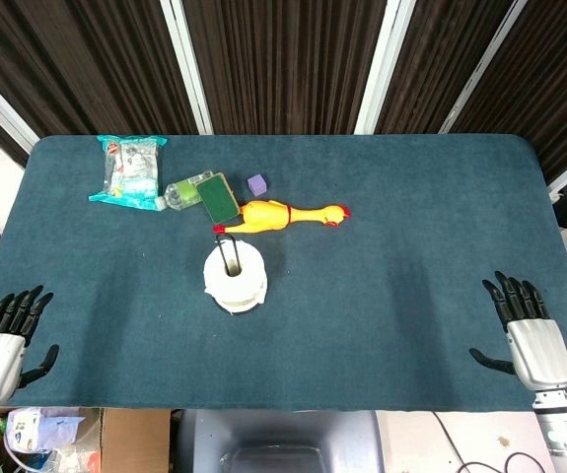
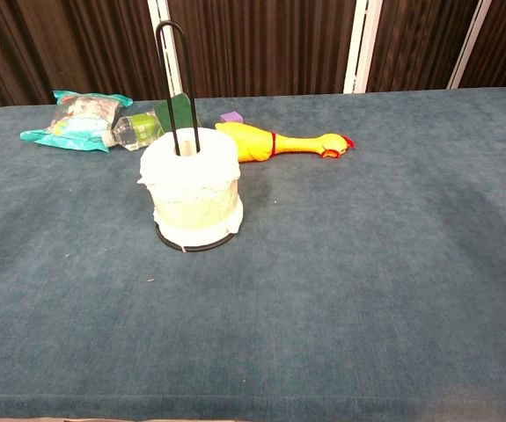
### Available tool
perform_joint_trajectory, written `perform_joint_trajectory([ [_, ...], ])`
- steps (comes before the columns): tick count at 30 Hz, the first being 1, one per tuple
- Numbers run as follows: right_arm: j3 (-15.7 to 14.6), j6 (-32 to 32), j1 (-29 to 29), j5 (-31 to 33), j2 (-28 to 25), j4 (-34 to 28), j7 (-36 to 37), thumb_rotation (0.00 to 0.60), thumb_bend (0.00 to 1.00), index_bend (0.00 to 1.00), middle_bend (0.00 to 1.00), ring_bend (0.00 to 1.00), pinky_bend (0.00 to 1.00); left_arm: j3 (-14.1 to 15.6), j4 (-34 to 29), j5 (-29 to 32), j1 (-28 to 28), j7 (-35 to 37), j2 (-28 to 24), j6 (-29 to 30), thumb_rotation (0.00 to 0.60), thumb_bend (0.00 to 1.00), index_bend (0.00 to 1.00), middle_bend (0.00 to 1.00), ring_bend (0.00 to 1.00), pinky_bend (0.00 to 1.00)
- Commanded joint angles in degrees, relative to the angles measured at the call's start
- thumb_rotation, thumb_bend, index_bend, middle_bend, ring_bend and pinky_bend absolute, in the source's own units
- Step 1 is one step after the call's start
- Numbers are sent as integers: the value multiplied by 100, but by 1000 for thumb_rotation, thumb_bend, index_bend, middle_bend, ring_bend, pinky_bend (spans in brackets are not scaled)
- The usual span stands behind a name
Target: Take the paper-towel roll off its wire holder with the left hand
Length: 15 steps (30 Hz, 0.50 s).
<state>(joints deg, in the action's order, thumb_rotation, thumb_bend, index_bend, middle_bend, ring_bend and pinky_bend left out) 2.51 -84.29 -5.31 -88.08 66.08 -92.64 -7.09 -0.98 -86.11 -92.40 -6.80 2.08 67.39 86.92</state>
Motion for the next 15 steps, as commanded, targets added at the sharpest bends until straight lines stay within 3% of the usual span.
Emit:
perform_joint_trajectory([
  [1, 4, -18, 12, 9, -11, -6, 19, 600, 50, 0, 0, 0, 0, -63, 389, -293, -122, 375, 308, 222, 600, 414, 0, 0, 0, 75],
  [8, 8, -10, 22, 34, -62, 41, 124, 600, 50, 0, 0, 0, 0, -74, 1373, -677, -604, 2746, 1352, 324, 600, 380, 0, 0, 0, 67],
  [15, -32, 44, 28, 30, -150, 41, 245, 600, 50, 0, 0, 0, 0, -320, 1094, -132, -1113, 3817, 1999, -465, 600, 348, 0, 0, 0, 28],
])
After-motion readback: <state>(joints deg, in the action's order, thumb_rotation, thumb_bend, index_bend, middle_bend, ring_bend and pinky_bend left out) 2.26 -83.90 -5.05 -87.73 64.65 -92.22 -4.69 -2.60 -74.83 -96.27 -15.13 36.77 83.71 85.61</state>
